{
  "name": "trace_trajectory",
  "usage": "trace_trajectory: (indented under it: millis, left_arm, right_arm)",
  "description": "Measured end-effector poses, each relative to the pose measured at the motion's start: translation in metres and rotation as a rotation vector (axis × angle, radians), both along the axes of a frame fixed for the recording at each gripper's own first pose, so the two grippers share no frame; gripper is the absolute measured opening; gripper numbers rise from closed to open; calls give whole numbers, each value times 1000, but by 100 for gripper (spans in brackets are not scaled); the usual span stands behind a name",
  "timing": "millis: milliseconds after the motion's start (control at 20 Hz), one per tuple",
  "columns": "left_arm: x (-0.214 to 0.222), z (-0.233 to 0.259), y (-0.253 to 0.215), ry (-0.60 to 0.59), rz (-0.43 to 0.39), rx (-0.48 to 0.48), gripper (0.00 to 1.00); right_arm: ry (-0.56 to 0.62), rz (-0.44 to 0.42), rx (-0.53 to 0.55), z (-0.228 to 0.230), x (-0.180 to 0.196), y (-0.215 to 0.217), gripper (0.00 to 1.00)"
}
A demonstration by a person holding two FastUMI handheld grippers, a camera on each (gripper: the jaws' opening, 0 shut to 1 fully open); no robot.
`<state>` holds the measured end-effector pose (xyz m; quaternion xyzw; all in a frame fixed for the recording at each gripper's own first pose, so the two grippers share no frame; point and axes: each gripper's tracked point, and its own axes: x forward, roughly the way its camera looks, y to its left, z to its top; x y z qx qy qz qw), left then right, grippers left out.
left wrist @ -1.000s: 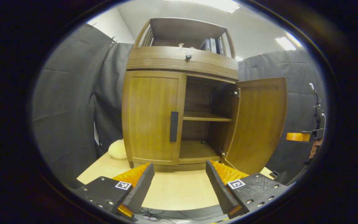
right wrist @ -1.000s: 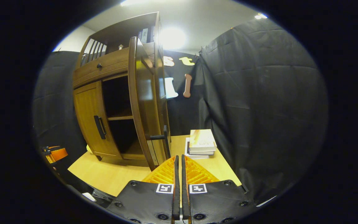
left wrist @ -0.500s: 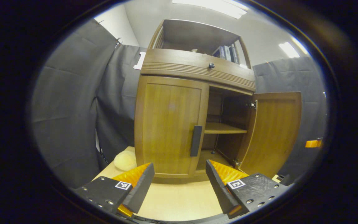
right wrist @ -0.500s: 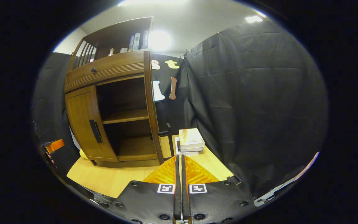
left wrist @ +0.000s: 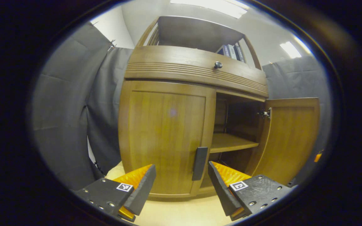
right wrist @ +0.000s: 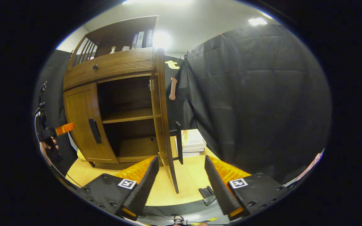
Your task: Open the right door of the double-door shoe cabinet with the right hand, and open the left door with the left hand.
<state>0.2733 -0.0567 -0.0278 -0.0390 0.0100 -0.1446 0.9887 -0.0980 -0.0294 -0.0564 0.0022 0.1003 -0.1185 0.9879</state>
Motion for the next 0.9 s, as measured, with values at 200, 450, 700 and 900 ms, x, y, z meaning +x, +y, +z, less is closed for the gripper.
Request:
trace_trajectory:
  millis: [200, 450, 700, 900]
  left_arm:
    - [41, -8, -32, 38, -4, -38, 96]
    - [74, -30, -61, 59, -6, 17, 96]
    - [93, -48, -79, 93, 14, 25, 74]
    - [93, -53, -81, 119, -4, 16, 75]
  right_arm:
    - [23, 28, 12, -13, 15, 6, 94]
    - [21, 19, 11, -17, 28, -12, 94]
    - [9, -5, -7, -13, 41, -25, 98]
    - [-3, -25, -42, -9, 47, -38, 98]
